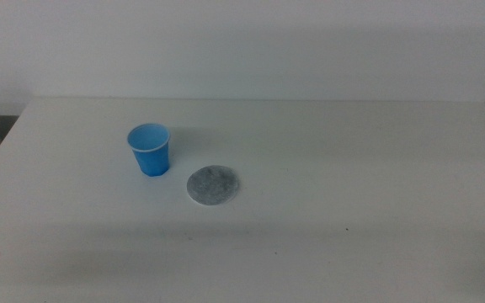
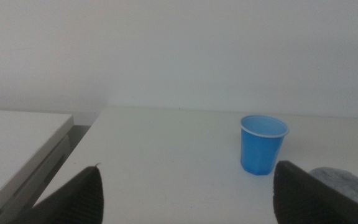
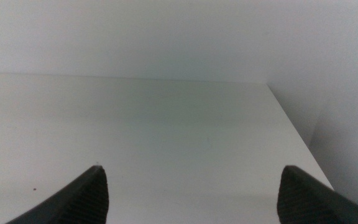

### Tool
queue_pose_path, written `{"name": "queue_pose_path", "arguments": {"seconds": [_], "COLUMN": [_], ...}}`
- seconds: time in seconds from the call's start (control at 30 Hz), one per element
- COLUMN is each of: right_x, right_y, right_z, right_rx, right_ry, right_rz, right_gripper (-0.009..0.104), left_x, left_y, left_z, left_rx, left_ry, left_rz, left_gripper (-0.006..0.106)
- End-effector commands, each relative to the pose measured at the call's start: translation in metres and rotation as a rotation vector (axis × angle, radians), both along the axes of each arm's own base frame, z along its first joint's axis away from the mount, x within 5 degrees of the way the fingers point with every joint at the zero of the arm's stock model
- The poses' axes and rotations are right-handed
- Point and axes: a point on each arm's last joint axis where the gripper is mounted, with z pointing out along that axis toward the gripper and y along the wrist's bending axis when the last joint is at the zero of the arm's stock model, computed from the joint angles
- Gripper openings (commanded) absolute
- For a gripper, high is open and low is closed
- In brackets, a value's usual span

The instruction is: Place an empty cup on a cup mat.

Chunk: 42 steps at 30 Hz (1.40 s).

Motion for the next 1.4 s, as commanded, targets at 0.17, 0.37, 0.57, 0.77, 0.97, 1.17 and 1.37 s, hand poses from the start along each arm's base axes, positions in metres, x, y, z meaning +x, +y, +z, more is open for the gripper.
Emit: {"name": "queue_pose_path", "arguments": {"seconds": [0.17, 0.37, 0.57, 0.77, 0.97, 1.17, 1.37], "right_x": [0.000, 0.000, 0.000, 0.000, 0.000, 0.000, 0.000], "right_y": [0.000, 0.000, 0.000, 0.000, 0.000, 0.000, 0.000], "right_z": [0.000, 0.000, 0.000, 0.000, 0.000, 0.000, 0.000], "right_rx": [-0.011, -0.011, -0.011, -0.011, -0.011, -0.011, -0.011], "right_ry": [-0.008, -0.008, -0.008, -0.008, -0.008, -0.008, -0.008], "right_rz": [0.002, 0.002, 0.002, 0.002, 0.002, 0.002, 0.002], "right_gripper": [0.093, 0.093, 0.093, 0.093, 0.093, 0.093, 0.093], "left_x": [0.000, 0.016, 0.063, 0.133, 0.213, 0.290, 0.357], "left_y": [0.001, 0.003, 0.005, 0.001, -0.010, -0.039, -0.062], "left_z": [0.001, 0.051, 0.125, 0.156, 0.147, 0.133, 0.084], "left_rx": [-0.009, -0.032, -0.040, -0.020, -0.083, 0.029, 0.024], "left_ry": [-0.015, 0.171, 0.499, 0.642, 0.804, 0.924, 1.038], "left_rz": [0.018, 0.043, 0.039, -0.058, -0.131, -0.208, -0.226], "left_gripper": [0.094, 0.094, 0.094, 0.094, 0.094, 0.094, 0.094]}}
